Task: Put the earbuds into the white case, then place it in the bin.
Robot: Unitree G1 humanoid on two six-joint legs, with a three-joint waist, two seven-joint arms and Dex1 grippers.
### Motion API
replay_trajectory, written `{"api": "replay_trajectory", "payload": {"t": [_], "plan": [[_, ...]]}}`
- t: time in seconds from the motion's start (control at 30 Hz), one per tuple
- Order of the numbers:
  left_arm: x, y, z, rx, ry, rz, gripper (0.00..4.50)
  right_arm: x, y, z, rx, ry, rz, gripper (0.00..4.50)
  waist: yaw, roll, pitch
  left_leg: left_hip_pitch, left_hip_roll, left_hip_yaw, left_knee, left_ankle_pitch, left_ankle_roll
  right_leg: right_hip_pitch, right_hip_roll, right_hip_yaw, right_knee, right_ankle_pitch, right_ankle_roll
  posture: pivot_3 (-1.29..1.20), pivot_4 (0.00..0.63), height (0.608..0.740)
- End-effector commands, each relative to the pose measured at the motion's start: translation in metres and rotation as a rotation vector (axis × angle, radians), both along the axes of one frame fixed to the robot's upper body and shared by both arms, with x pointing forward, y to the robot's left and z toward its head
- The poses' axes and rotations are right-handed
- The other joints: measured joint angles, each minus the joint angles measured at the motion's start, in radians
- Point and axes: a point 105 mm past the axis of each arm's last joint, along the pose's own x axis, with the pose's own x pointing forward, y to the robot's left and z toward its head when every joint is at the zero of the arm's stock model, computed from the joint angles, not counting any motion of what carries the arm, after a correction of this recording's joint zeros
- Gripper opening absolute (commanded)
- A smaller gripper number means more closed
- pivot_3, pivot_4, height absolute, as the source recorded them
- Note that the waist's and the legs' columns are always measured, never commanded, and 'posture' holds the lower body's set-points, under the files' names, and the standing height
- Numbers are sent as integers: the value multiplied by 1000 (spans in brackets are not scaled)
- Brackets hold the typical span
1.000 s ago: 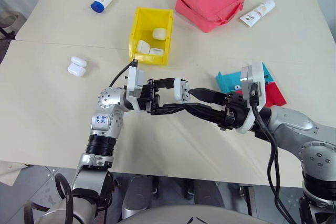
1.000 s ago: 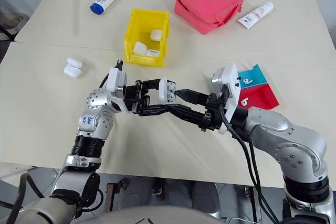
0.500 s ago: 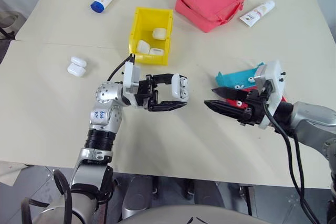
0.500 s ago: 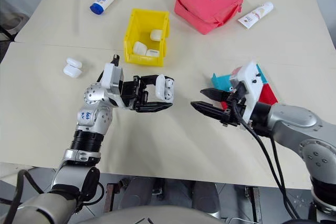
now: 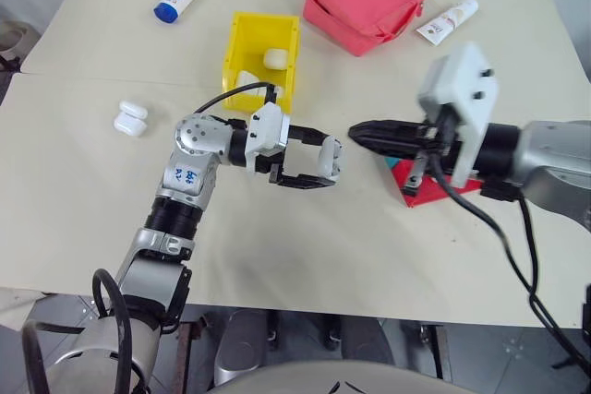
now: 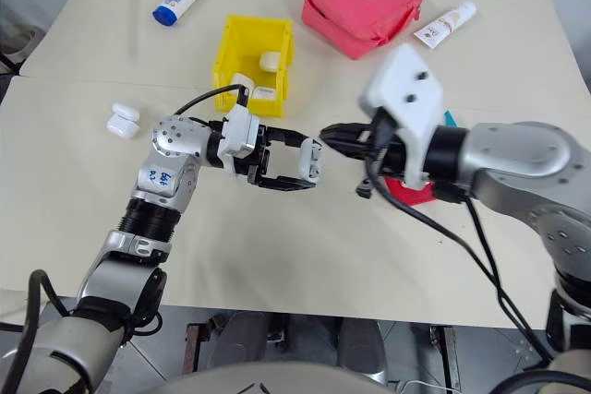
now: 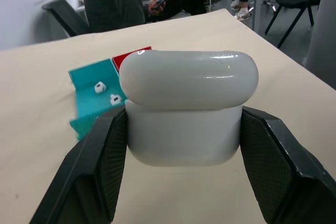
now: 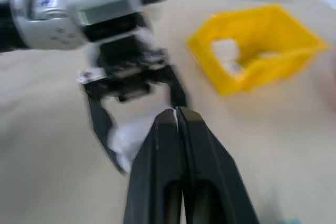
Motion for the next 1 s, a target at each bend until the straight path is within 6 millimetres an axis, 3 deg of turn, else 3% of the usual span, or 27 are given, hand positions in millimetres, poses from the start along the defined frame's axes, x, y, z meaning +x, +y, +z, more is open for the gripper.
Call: {"api": "replay_trajectory", "payload": {"t": [0.03,0.27,0.4,0.67,0.83,0.93,1.0], "plan": [[0,-5,5,24,-52,-28,2798,-5,27,-5,-85,-33,90,18,0,0,0,-1,0,0,0,0,0,-1,0,0,0,0,0,0,150,740],[1,-4,6,27,-64,-28,2798,4,41,-12,-141,-53,118,18,4,0,0,-7,-3,0,2,0,2,-7,-2,0,5,0,0,0,150,740],[1,1,10,7,-66,-13,2798,11,33,-19,-191,-52,85,18,4,0,0,-7,-3,0,2,0,2,-8,-2,0,6,0,0,0,150,740],[2,16,19,-63,-55,65,2798,18,-18,-16,-241,-35,-66,18,4,-1,0,-8,-2,0,2,0,2,-10,-2,0,6,0,0,0,150,740],[3,19,27,-127,-47,116,2798,21,-34,-5,4,-10,-112,18,4,-2,0,-8,-2,1,3,0,2,-10,-2,1,6,0,0,0,150,740],[3,20,30,-161,-27,133,2798,20,-56,-20,96,28,-146,18,7,-2,-1,-8,-2,0,2,0,2,-9,-1,0,5,0,0,0,150,740],[1,22,30,-175,1,132,2798,16,-73,-41,127,117,-163,393,12,-3,0,-8,-3,0,2,0,2,-9,-2,0,5,0,1,0,150,740]]}}
